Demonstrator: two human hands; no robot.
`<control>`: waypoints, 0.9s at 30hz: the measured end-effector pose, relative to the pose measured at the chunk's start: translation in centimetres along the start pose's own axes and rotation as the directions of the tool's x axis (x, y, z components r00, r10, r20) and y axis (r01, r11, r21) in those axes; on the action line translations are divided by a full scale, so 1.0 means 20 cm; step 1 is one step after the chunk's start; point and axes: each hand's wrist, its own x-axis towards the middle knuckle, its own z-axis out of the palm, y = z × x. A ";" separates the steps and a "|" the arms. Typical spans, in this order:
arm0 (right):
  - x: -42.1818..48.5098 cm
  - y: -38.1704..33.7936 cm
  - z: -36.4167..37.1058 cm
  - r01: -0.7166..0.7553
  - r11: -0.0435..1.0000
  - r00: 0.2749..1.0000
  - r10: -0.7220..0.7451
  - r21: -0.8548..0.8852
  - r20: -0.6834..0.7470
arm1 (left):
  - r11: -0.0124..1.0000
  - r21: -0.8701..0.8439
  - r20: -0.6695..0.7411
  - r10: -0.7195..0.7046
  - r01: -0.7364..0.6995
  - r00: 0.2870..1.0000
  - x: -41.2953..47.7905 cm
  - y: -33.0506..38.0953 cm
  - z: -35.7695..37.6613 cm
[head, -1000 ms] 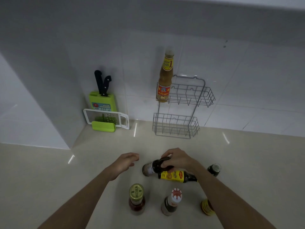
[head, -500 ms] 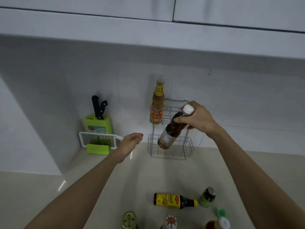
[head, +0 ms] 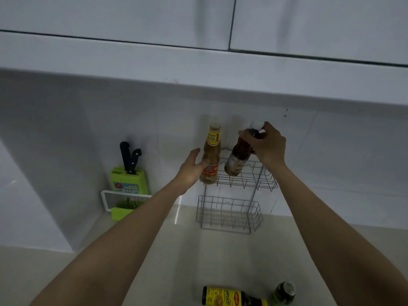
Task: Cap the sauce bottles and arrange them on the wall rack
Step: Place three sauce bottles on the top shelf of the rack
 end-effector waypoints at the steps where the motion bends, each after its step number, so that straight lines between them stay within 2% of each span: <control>1: 0.00 0.00 0.03 0.028 0.999 1.000 -0.028 -0.046 -0.002 | 1.000 -0.010 0.003 -0.002 0.002 1.000 0.01 0.00 0.01; 3: 0.01 0.00 0.08 0.061 0.992 0.998 -0.061 -0.114 0.006 | 1.000 -0.031 0.008 0.004 -0.004 1.000 0.02 -0.01 0.02; 8: 0.02 0.04 0.20 0.069 0.985 0.997 -0.064 -0.157 0.036 | 0.996 -0.084 0.015 0.027 -0.026 1.000 0.02 -0.01 0.06; 14: -0.01 0.09 0.24 -0.001 0.980 0.997 0.017 -0.197 0.078 | 0.993 -0.118 0.028 0.012 -0.008 1.000 0.02 -0.02 0.06; 17: -0.01 0.11 0.23 0.004 0.974 0.987 0.033 -0.228 0.159 | 0.992 -0.129 0.041 0.000 0.005 0.999 0.02 -0.05 0.06; 22: -0.09 0.27 0.22 -0.093 0.994 0.892 0.106 -0.052 0.439 | 0.996 -0.085 0.089 0.010 -0.003 0.996 0.01 -0.08 0.05; 27: -0.09 0.32 0.24 -0.144 0.989 0.900 0.113 0.044 0.420 | 0.992 -0.122 0.109 0.026 -0.012 0.994 0.02 -0.11 0.05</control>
